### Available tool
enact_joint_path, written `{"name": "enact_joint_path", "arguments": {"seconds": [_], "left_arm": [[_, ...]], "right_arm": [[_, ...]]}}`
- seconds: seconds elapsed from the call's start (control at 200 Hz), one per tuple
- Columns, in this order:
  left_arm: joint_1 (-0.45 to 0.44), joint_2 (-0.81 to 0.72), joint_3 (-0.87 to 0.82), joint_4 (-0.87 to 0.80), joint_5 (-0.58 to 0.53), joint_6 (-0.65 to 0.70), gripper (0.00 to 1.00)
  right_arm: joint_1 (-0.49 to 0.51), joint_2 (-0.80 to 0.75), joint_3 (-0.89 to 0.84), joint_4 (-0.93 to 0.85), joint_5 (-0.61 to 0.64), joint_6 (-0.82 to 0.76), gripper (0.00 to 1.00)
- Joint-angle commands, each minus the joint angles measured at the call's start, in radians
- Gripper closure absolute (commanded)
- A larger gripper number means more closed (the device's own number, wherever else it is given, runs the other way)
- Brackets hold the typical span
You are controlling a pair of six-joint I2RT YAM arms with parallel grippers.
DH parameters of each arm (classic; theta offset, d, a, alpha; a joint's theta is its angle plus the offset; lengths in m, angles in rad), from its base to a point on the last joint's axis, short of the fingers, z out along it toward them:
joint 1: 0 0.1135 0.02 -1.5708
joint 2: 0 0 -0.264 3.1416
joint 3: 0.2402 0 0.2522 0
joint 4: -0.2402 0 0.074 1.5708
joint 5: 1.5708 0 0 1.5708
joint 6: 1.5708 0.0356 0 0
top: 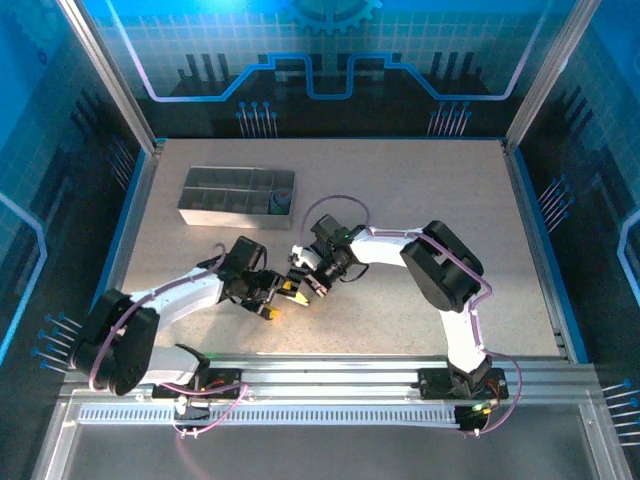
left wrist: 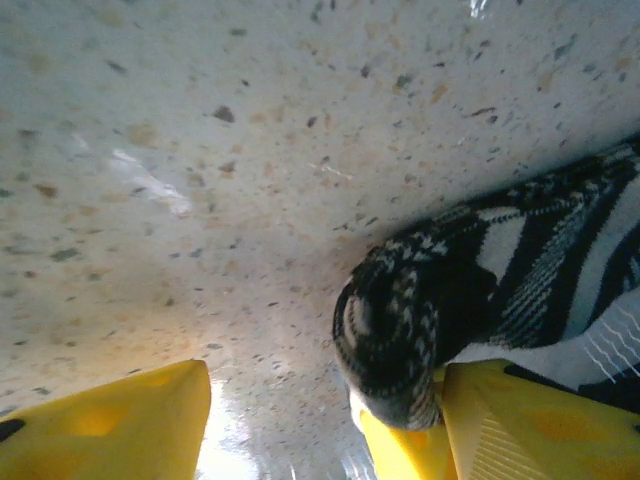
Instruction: Roll the socks
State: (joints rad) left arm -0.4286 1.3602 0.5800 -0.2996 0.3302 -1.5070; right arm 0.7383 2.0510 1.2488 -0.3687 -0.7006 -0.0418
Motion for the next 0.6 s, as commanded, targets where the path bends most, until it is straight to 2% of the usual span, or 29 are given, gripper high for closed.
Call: {"name": "enact_joint_path", "arguments": {"seconds": [0.0, 0.135, 0.21, 0.29, 0.4, 0.455, 0.48, 0.53, 0.59], "left_arm": [[-0.022, 0.045, 0.037, 0.021, -0.002, -0.055, 0.41], [-0.03, 0.084, 0.06, 0.046, -0.019, -0.06, 0.44], [-0.034, 0.111, 0.078, 0.033, -0.019, -0.058, 0.5], [-0.04, 0.134, 0.096, -0.013, -0.023, -0.059, 0.64], [-0.05, 0.152, 0.122, -0.127, -0.025, -0.063, 0.91], [-0.055, 0.156, 0.13, -0.172, -0.026, -0.069, 1.0], [-0.055, 0.158, 0.133, -0.195, -0.027, -0.072, 1.0], [-0.056, 0.161, 0.138, -0.239, -0.026, -0.088, 1.0], [-0.056, 0.166, 0.145, -0.27, -0.02, -0.107, 1.0]], "right_arm": [[-0.013, 0.038, -0.031, -0.053, -0.037, 0.042, 1.0], [-0.02, 0.047, -0.034, -0.063, -0.051, 0.042, 1.0], [-0.023, 0.049, -0.037, -0.065, -0.053, 0.042, 1.0], [-0.025, 0.045, -0.042, -0.062, -0.048, 0.039, 1.0], [-0.025, 0.032, -0.045, -0.067, -0.027, 0.019, 1.0], [-0.024, 0.015, -0.052, -0.064, -0.013, 0.008, 1.0], [-0.023, 0.004, -0.058, -0.059, -0.003, 0.0, 1.0], [-0.018, -0.031, -0.076, -0.041, 0.022, -0.022, 0.93], [-0.002, -0.099, -0.125, 0.013, 0.083, -0.043, 0.77]]}}
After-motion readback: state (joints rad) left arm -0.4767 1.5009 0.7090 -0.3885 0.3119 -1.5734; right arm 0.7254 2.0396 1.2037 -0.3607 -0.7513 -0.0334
